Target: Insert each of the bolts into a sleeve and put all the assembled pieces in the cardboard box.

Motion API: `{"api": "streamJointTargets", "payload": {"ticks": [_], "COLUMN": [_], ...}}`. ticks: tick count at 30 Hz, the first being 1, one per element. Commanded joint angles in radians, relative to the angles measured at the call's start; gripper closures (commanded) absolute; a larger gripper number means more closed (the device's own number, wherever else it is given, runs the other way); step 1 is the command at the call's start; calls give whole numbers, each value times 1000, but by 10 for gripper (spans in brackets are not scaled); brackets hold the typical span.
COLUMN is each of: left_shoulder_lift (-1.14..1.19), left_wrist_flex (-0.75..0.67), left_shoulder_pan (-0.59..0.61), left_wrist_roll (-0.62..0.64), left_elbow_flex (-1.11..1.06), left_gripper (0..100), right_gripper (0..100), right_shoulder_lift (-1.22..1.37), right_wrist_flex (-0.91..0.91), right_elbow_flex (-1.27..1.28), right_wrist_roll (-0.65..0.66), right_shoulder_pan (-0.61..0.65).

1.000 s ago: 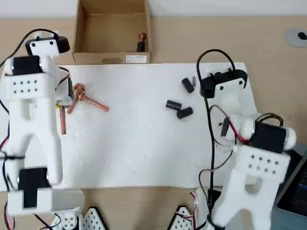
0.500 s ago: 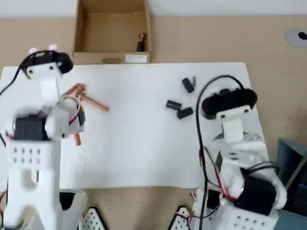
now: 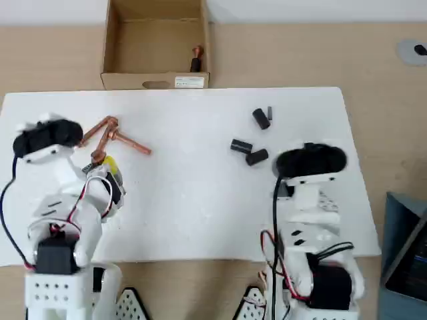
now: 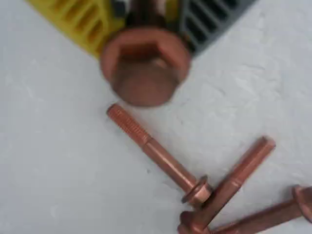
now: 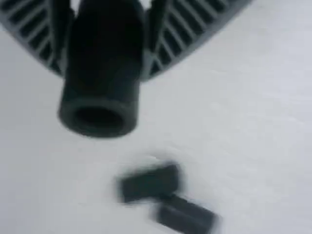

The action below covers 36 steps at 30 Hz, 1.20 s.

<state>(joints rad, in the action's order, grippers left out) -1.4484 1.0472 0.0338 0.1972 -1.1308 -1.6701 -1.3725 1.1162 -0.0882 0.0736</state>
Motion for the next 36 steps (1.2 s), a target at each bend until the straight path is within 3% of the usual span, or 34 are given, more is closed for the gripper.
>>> {"api": "streamJointTargets", "payload": {"ticks": [1,7,14,17,24,36], "left_shoulder_lift": [-145,-389,-371,-371,-371,-371], "left_wrist_flex": [-69,-91,-209,-269,-394,-477], "left_shoulder_pan": [-11,-11,-26,-112,-348,-459], "left_wrist_roll": [6,8,11,52,290,310], "left_elbow_flex": [-103,-233,-244,-244,-244,-244], "left_gripper": [998,998,998,998,998,998], "right_gripper": [988,988,988,988,988,989], "right_shoulder_lift": [-58,-147,-226,-254,-260,-266], "right_wrist_flex": [87,222,361,417,519,525], "right_elbow_flex": [25,154,354,430,492,450], "right_wrist_roll": [-29,-25,-23,-21,63,127], "right_shoulder_pan": [114,249,415,475,568,628]}}
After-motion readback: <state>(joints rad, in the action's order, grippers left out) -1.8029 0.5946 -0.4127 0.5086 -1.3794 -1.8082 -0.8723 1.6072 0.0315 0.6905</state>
